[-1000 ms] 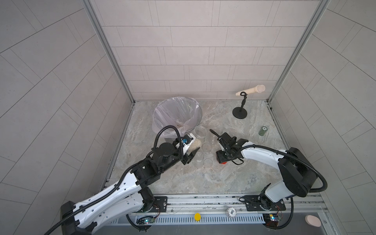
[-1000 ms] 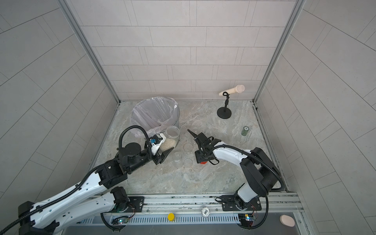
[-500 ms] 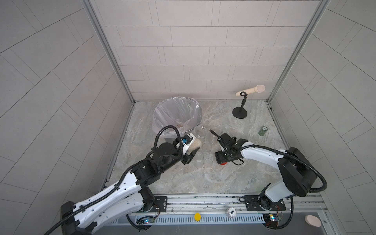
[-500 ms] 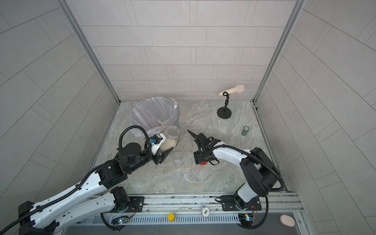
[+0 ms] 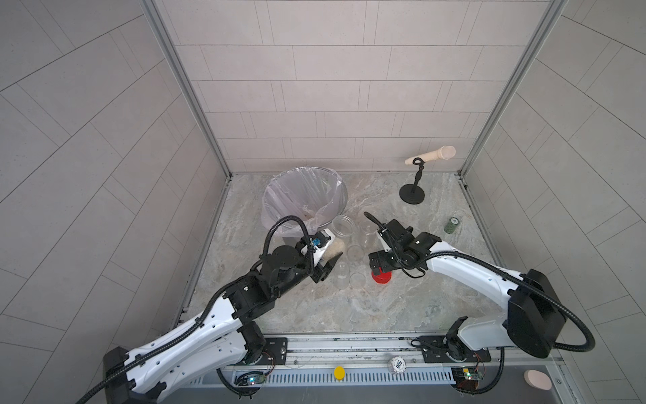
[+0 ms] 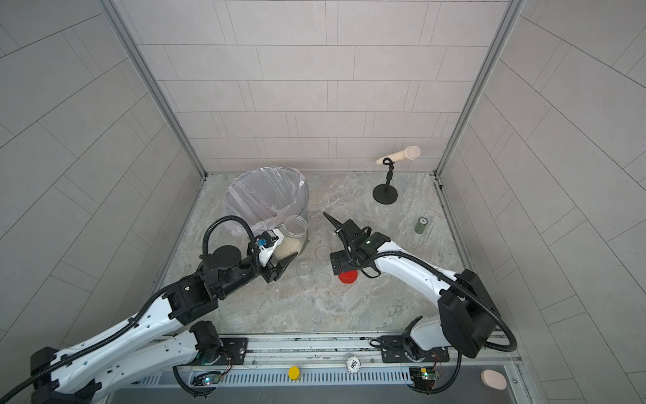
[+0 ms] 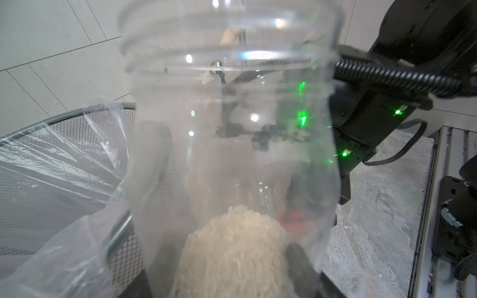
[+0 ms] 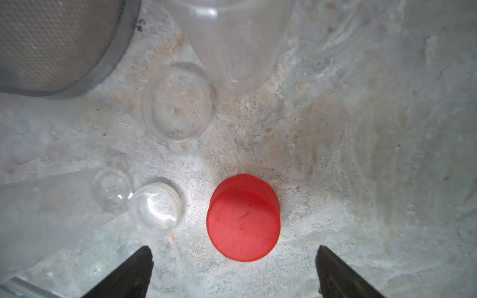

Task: Empty moldy rice from jars
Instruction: Place the lid at the center of the board.

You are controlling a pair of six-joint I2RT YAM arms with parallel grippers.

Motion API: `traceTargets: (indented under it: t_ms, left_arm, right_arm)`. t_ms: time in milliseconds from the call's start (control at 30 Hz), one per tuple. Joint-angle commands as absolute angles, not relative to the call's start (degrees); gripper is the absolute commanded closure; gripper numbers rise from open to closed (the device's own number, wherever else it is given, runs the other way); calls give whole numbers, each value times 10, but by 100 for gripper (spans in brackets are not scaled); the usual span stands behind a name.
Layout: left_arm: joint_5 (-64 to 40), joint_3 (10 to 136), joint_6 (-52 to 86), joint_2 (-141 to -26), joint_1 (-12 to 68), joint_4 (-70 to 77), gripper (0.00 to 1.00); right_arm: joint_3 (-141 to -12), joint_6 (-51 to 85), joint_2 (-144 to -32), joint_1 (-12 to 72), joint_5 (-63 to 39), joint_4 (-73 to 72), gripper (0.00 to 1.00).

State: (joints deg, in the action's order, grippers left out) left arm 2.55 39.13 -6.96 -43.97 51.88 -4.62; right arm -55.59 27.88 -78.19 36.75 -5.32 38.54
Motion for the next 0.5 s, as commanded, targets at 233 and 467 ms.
traceTargets:
  t_ms: [233, 467]
  left_arm:
    - [55, 450, -51, -433, 517, -68, 100]
    - [75, 544, -58, -474, 513, -148, 100]
  right_arm:
    - [-566, 292, -546, 369, -61, 382, 0]
    - [-558, 279, -410, 367, -74, 254, 0]
